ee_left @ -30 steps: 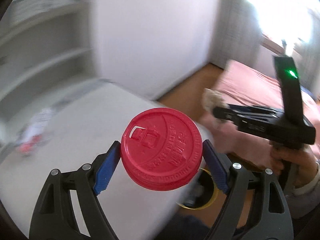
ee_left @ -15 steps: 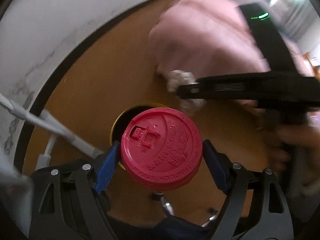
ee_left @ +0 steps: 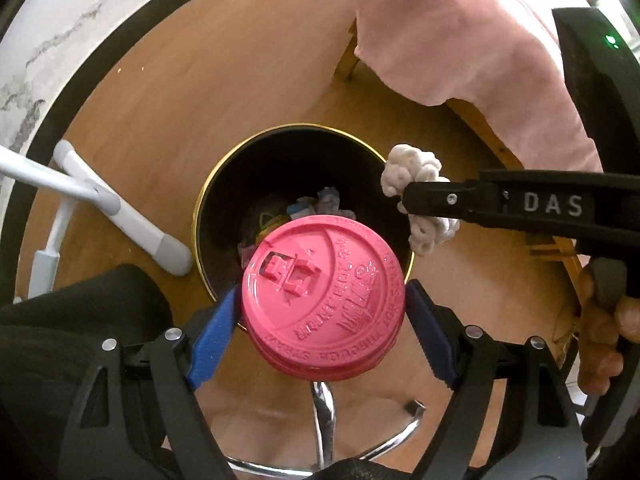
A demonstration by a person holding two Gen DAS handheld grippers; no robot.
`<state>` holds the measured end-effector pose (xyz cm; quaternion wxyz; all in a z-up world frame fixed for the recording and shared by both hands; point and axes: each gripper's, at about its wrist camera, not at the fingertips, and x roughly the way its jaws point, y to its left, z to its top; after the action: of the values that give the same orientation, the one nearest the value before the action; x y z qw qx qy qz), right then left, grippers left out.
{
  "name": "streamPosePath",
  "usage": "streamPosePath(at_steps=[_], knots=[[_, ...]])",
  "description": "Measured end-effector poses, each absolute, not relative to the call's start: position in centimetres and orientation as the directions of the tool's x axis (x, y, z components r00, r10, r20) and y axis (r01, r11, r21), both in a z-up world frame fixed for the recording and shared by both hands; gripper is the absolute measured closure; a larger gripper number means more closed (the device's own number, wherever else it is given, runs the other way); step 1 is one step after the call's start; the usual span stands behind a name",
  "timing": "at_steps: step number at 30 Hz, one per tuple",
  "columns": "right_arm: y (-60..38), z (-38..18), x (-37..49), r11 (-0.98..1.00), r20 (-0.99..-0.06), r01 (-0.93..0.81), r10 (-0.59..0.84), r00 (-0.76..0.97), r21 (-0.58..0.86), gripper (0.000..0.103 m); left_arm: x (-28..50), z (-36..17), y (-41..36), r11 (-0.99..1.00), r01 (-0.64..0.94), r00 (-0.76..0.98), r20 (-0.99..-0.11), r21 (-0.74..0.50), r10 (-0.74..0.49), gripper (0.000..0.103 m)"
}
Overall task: Collect trash
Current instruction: 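Carry red lid and rope ball to the bin and open both grippers, then grasp the white plastic bag with the left gripper while the right grasps the printed wrapper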
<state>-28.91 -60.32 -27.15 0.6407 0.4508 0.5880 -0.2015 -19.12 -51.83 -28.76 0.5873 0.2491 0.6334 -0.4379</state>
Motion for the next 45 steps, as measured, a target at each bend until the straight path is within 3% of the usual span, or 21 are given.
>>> streamPosePath(at_steps=[13,15,17,24,28,31,35,40,45], knots=[[-60.5,-27.5,-28.6,0.489,-0.928,0.795,0.275,0.250,0.359,0.068,-19.1,-28.8,-51.8,0.491,0.822,-0.207,-0.954,-0.289,-0.217,0.022],[-60.6,-27.5,-28.5,0.478,-0.927,0.801,0.281,0.249,0.360,0.044,-18.8,-28.8,-51.5,0.502,0.806,-0.226,-0.947,-0.314,-0.229,0.019],[-60.7,-27.2,-28.5,0.470,-0.924,0.801,0.276,0.266,0.371,0.030,-18.5,-28.7,-51.2,0.513,0.787,-0.244,-0.937,-0.343,-0.251,0.011],[-61.8,-24.4,-28.6,0.494,-0.951,0.813,0.149,0.270,0.308,0.024,-19.0,-27.0,-51.2,0.498,0.793,-0.220,-0.927,-0.350,-0.302,0.010],[-62.5,-20.4,-29.4,0.529,-0.948,0.800,0.030,0.316,0.283,0.024,-22.8,-21.0,-51.3,0.339,0.889,-0.144,-0.892,-0.307,-0.429,0.010],[-63.6,-15.1,-31.5,0.543,-0.925,0.825,-0.213,0.314,0.155,0.021,-25.7,-14.9,-50.8,0.202,0.945,-0.117,-0.842,-0.258,-0.527,0.010],[-63.5,-8.1,-34.1,0.479,-0.820,0.870,-0.447,0.357,0.118,0.015,-26.2,-4.5,-48.0,0.136,0.978,-0.022,-0.722,-0.160,-0.692,0.010],[-59.1,-0.1,-33.2,0.531,-0.649,0.839,-0.599,0.469,0.116,0.007,-20.9,5.0,-41.3,0.296,0.951,0.191,-0.589,-0.086,-0.785,0.008],[-53.1,4.0,-27.6,0.700,-0.582,0.712,-0.557,0.593,0.055,0.007,-10.2,7.8,-29.8,0.657,0.748,0.489,-0.590,-0.095,-0.642,0.008]])
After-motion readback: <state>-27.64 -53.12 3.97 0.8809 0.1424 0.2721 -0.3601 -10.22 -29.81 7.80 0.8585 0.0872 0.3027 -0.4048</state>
